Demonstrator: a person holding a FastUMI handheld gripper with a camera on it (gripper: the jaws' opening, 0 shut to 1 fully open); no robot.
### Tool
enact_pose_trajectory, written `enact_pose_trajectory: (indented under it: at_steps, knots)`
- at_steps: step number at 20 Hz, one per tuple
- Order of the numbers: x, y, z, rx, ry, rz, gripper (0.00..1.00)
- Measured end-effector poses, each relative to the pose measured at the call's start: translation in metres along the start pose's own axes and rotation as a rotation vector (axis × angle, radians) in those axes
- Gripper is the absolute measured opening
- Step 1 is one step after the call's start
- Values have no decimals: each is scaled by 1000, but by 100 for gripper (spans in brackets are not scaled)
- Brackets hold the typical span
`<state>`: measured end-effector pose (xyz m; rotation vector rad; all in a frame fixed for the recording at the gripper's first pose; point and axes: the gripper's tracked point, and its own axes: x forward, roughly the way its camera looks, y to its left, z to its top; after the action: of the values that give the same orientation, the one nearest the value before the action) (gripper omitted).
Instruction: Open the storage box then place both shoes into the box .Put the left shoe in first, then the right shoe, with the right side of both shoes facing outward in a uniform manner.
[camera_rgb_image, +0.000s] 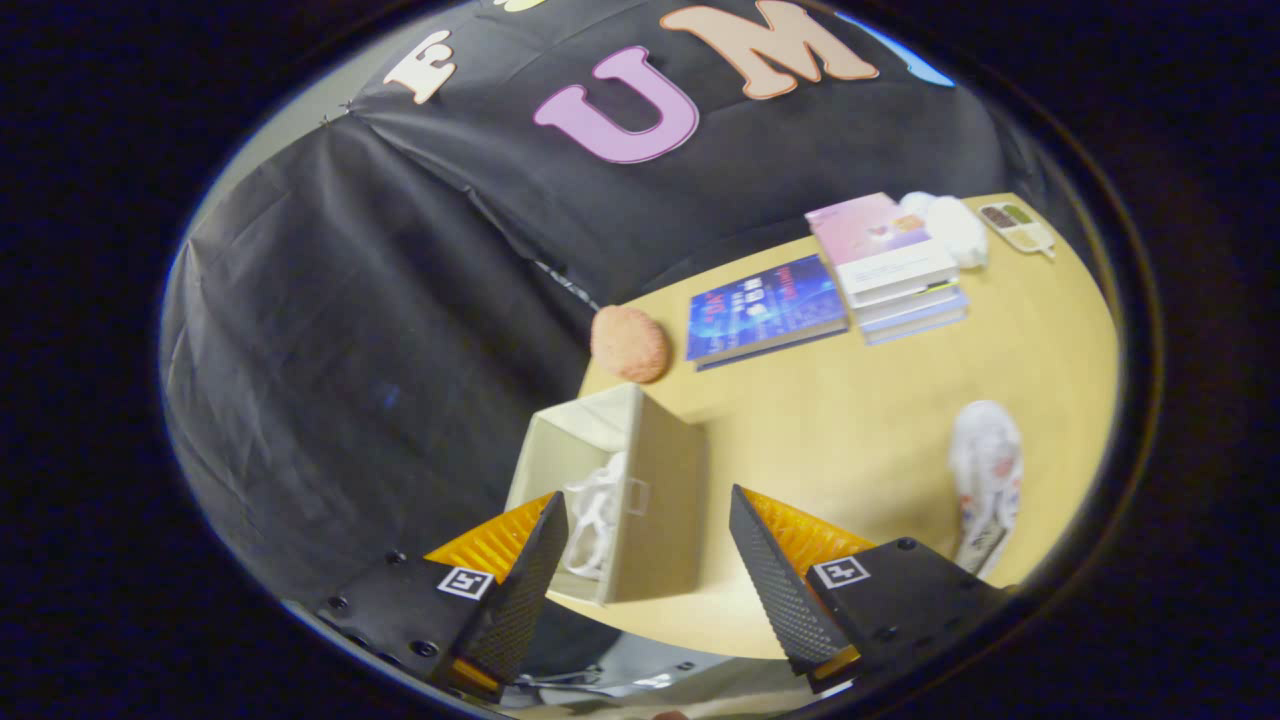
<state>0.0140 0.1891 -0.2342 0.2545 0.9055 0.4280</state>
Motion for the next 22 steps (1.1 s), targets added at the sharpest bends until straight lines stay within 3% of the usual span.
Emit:
enact_pose_trajectory:
  at_steps: [6, 14, 22]
  knots:
    - [-66, -157, -31, -113, -27, -347, 100]
    - [-58, -273, -80, -169, 106, -577, 100]
    - [-5, -307, -88, -257, 186, -658, 99]
